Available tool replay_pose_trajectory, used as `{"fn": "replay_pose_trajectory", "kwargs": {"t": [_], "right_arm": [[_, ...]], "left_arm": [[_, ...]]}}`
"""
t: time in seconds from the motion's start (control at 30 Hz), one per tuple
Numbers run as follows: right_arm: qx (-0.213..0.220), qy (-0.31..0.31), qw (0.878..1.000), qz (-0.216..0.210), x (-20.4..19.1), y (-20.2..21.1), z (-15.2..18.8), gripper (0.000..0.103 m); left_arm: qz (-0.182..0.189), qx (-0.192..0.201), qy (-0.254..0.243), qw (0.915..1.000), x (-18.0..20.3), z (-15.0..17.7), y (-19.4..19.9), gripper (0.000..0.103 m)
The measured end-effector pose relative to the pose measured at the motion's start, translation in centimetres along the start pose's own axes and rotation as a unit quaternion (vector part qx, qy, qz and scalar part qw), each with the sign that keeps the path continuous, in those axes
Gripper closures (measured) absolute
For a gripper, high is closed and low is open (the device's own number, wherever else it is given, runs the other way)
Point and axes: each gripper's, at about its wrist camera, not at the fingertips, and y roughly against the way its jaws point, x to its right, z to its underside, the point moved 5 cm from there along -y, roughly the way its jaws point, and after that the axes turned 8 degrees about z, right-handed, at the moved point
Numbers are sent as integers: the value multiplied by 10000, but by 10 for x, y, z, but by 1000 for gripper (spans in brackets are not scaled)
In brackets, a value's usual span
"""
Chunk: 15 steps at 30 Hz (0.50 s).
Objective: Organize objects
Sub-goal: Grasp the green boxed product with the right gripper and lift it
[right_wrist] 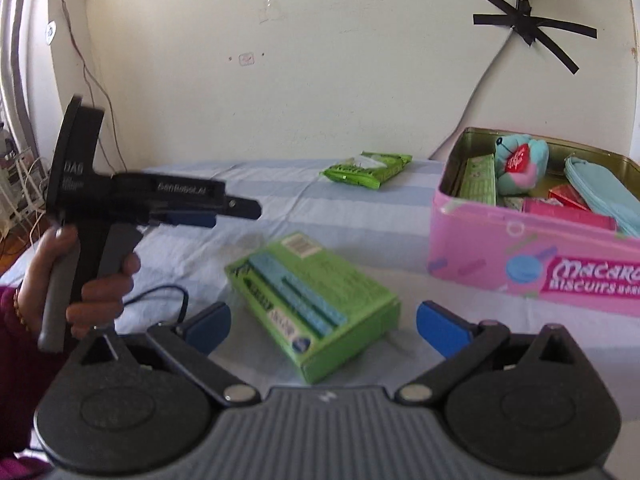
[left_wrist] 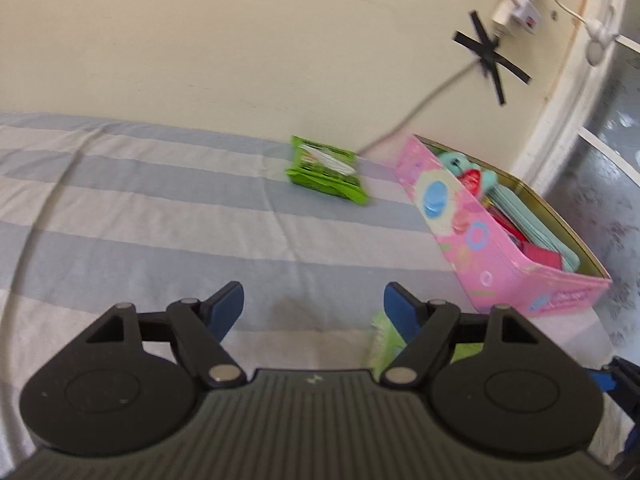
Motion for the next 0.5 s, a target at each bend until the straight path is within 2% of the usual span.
{"fn": "replay_pose_trajectory", "kwargs": {"t": [0.13, 0.23, 0.33, 0.4, 0.43, 0.47, 0.5], "right_arm": [[-200, 169, 9994, 242, -7, -10, 14, 0], [-299, 95, 9991, 276, -6, -22, 13, 2], [-363, 202, 9989, 206, -10, -36, 14, 11], [-253, 340, 9988, 256, -17, -39, 17, 16], [-191, 422, 9985, 304, -20, -40, 18, 17], [-139, 475, 9981, 353, -23, -40, 19, 25], [-76, 497, 9981, 343, -25, -39, 19, 27]], "left_arm": [[444, -256, -177, 9985, 16, 9, -5, 24], [387, -488, -245, 9978, 17, 18, -11, 26], [492, -578, -120, 9970, 17, 24, -16, 25], [577, -629, -126, 9963, 21, 24, -17, 33], [773, -706, -84, 9945, 25, 25, -18, 37], [940, -785, -48, 9925, 29, 27, -18, 39], [829, -763, -177, 9935, 35, 28, -18, 38]]}}
